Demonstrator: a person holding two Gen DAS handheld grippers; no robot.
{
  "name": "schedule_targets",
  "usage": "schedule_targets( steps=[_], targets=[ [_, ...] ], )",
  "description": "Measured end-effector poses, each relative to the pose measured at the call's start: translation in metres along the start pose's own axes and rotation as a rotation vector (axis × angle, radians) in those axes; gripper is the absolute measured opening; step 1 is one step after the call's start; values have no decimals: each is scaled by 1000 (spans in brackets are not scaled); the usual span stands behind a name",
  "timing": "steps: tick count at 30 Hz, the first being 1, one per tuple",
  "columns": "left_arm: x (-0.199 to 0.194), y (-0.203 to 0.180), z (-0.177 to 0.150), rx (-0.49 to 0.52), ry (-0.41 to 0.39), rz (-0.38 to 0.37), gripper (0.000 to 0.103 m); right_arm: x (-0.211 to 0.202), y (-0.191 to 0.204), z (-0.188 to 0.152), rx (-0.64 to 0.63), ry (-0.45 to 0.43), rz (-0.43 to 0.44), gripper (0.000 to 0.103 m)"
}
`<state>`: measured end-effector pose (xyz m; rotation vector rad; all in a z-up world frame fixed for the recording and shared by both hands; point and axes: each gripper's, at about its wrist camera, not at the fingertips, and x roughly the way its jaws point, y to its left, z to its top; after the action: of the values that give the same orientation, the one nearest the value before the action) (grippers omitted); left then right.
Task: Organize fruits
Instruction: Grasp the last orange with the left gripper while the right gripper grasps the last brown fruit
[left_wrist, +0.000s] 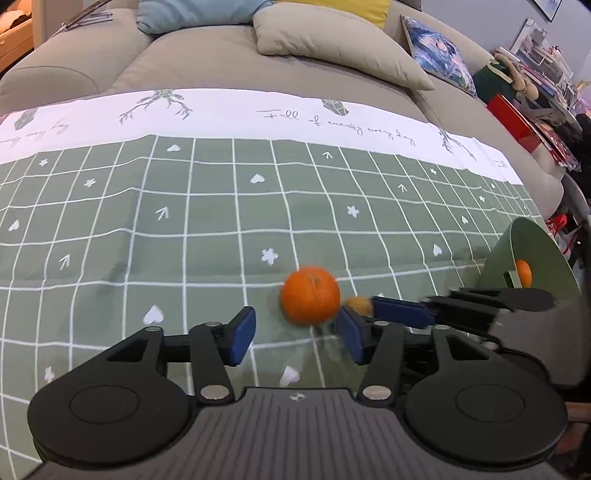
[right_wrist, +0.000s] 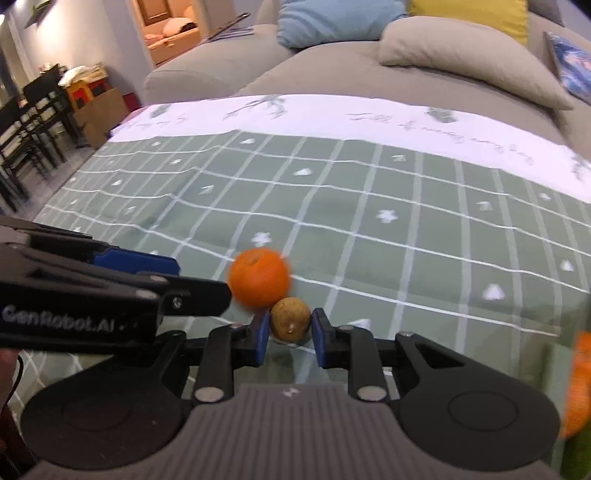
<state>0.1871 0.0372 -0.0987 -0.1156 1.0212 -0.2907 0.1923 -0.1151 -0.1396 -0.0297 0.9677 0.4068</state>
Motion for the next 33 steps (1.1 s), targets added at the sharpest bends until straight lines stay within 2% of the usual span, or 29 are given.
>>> schedule_targets(
  steps=[7,11,19,24,26,33],
  targets=[
    [22,-15,3,29,20,-8,64,-11,-20,-5,21,-1,-73,20],
    [29,-17,3,32,6,45,64,-12,-20,-8,3,-6,-77,20],
    [36,-24,7,51,20,54,64,-6,-19,-11,4,11,-85,20],
    [42,-27,7,55,45,81,56,-5,-19,-10,7,13,-85,20],
    [42,-27,7,60,47,85,50,-4,-19,-9,7,12,-86,20],
    [38,-27,5,65,57,72,47,-4,-19,-6,16,17,-84,20]
  ],
)
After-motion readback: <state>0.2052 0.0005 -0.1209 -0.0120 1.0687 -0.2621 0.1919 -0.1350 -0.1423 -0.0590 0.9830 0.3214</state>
